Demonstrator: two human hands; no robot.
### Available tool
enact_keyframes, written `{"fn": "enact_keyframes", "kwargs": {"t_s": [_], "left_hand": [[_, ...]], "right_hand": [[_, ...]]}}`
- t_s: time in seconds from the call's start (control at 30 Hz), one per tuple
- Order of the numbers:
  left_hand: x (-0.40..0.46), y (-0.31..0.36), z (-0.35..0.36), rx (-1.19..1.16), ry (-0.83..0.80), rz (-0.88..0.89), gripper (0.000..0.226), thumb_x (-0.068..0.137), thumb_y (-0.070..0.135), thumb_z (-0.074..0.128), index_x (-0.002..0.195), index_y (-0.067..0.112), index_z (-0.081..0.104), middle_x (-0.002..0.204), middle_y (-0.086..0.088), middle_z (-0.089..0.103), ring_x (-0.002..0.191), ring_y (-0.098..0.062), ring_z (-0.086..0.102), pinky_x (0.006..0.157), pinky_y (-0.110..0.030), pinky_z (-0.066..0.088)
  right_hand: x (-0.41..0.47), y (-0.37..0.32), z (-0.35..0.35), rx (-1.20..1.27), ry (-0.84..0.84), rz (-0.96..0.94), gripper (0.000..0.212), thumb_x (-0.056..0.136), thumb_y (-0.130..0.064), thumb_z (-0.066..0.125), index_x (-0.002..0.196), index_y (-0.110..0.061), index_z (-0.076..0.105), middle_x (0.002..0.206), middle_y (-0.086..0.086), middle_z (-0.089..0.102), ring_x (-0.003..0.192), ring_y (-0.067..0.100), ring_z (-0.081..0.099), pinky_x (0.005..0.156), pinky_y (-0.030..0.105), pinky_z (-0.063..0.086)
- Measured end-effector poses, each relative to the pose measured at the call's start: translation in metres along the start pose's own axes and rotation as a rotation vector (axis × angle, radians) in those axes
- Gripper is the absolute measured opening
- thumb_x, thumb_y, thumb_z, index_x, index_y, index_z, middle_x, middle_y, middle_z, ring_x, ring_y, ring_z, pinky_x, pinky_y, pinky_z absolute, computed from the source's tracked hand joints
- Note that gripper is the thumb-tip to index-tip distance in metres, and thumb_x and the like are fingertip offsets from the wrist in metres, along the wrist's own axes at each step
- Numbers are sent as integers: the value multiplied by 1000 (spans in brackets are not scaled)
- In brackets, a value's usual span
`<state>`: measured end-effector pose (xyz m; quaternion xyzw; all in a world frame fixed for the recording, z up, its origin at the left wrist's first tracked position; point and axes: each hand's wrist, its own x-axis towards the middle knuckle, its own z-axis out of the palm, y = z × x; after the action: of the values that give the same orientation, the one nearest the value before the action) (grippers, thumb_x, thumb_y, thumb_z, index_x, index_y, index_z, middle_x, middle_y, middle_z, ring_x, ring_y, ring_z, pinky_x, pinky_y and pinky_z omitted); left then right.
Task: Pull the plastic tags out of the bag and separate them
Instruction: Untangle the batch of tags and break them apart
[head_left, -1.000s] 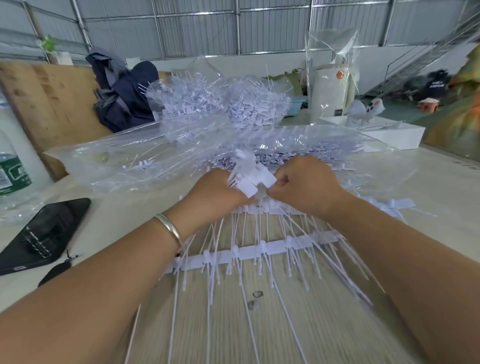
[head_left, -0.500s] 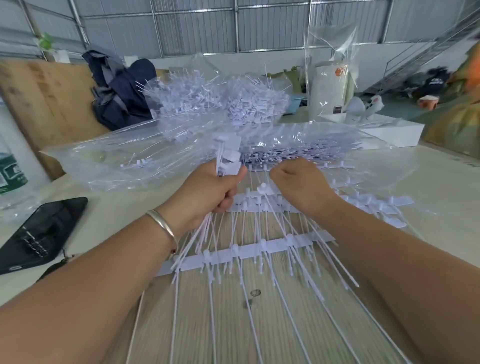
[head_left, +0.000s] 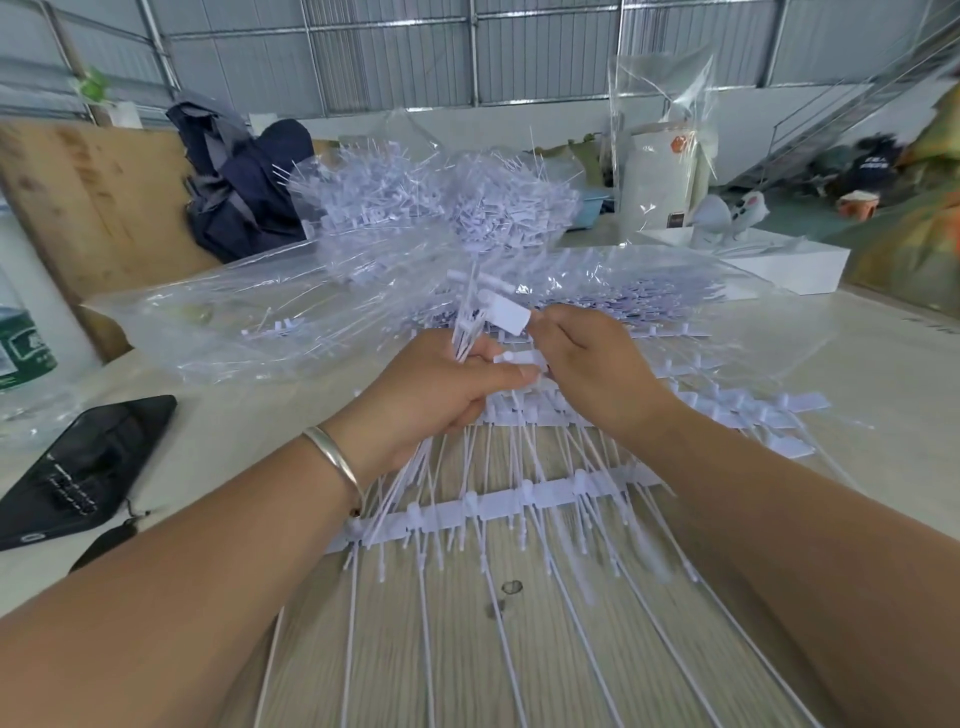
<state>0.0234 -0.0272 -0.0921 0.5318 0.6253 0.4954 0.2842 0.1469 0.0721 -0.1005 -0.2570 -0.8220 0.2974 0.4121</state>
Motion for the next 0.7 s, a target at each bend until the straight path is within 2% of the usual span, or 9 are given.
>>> {"fn": "enact_keyframes", "kwargs": {"t_s": [0.17,0.3,0.37,0.43,0.5,0.6,0.67,0.7], "left_hand": [[2,-1,-5,-77,44,-19,42,86,20,72,60,23,39,43,5,28,36,-11,21,41,-17,22],[4,-2,-9,-214,-65,2,43,87,21,69,48,25,51,45,6,26,37,-10,17,39,-15,21],[2,0,-10,-243,-151,26,36,85,26,67,50,26,58,44,8,25,37,-9,16,39,-15,19],[2,1,-10,-272,-226,42,30,83,28,66,53,27,62,43,9,24,36,-7,15,38,-15,18],[2,-1,-11,-304,-296,45,29,86,26,66,58,28,65,44,10,24,36,-5,15,37,-15,19],[1,-1,-7,-343,-409,31,25,88,25,60,66,29,70,43,14,34,34,-2,18,37,-13,20],[0,-1,-6,-328,-421,42,24,88,28,60,66,29,70,43,15,42,34,-1,19,37,-13,21],[0,-1,-6,-298,-399,46,21,86,31,63,67,28,70,42,14,40,35,-4,18,37,-14,21]], "right_hand": [[0,2,1,96,102,81,53,100,-45,36,56,-17,28,54,-1,31,57,19,35,61,34,35],[2,3,-3,186,154,146,56,99,-47,38,51,-21,24,50,-5,26,59,22,31,65,44,40],[2,2,-4,203,139,179,55,98,-50,38,54,-18,30,55,5,32,59,22,34,65,45,42],[1,3,-4,206,124,194,56,98,-53,37,58,-14,38,57,9,39,55,19,38,60,36,36],[-1,2,-1,262,96,193,56,96,-53,39,57,-13,43,55,7,45,53,18,41,60,34,35],[-4,-2,13,402,41,155,50,87,-52,44,45,-25,44,47,-5,42,51,16,40,60,37,34],[-4,-5,21,461,41,160,48,83,-51,44,42,-25,47,46,-7,44,50,16,43,60,40,36],[-4,-5,23,444,52,158,48,83,-52,44,42,-25,47,47,-5,44,53,18,44,61,44,38]]}}
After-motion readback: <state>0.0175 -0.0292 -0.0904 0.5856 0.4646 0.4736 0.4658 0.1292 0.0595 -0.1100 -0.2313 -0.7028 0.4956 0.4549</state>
